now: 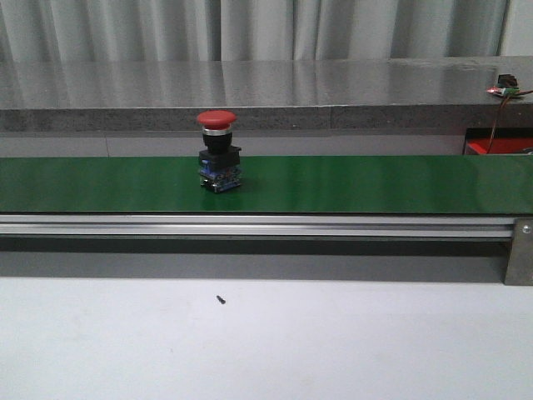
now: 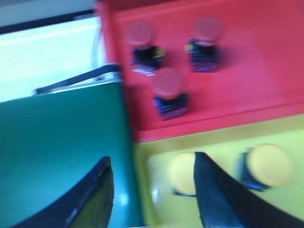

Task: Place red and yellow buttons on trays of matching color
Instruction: 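Move the right gripper back above the red button on the belt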

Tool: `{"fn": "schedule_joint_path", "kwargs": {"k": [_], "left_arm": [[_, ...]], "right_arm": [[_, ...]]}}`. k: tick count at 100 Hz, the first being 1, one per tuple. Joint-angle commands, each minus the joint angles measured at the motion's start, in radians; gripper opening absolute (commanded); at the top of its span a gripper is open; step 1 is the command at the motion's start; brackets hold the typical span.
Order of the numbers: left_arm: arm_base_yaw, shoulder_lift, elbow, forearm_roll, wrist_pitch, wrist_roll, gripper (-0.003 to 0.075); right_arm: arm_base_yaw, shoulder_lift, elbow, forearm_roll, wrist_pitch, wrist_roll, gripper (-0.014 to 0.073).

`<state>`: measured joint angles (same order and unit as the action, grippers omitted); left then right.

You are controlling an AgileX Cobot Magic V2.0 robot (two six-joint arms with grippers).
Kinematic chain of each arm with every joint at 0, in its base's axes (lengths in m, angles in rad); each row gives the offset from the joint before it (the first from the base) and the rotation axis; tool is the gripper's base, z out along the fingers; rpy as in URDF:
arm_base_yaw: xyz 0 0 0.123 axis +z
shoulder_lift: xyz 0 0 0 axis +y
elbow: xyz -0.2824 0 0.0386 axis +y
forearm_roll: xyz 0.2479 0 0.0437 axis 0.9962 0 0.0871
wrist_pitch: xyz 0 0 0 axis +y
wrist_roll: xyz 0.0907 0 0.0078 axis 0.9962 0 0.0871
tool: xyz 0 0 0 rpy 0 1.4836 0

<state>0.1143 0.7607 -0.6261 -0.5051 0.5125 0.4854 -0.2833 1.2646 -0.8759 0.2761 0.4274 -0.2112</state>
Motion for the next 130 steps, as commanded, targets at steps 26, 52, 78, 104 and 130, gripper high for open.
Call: {"fn": "schedule_joint_path", "kwargs": {"k": [26, 52, 78, 104, 130], "left_arm": [[-0.005, -0.004, -0.028, -0.028, -0.062, 0.000, -0.0020], [-0.005, -0.004, -0.028, -0.028, -0.062, 0.000, -0.0020], [-0.005, -0.004, -0.028, -0.028, -0.062, 0.000, -0.0020], [-0.005, -0.004, -0.028, -0.028, -0.062, 0.000, -0.0020], [-0.005, -0.004, -0.028, -0.028, -0.062, 0.000, -0.0020]], "right_arm": [[0.234, -0.031, -0.138, 0.006, 0.061, -0.016, 0.0402], [0.345, -0.021, -0.230, 0.007, 0.164, -0.030, 0.0612], [0.445, 0.067, -0.346, 0.007, 0.301, -0.034, 0.0589], [0.555, 0.216, -0.493, 0.007, 0.417, -0.045, 0.0589], [0.633, 0.354, -0.618, 0.007, 0.447, -0.090, 0.0589]]}}
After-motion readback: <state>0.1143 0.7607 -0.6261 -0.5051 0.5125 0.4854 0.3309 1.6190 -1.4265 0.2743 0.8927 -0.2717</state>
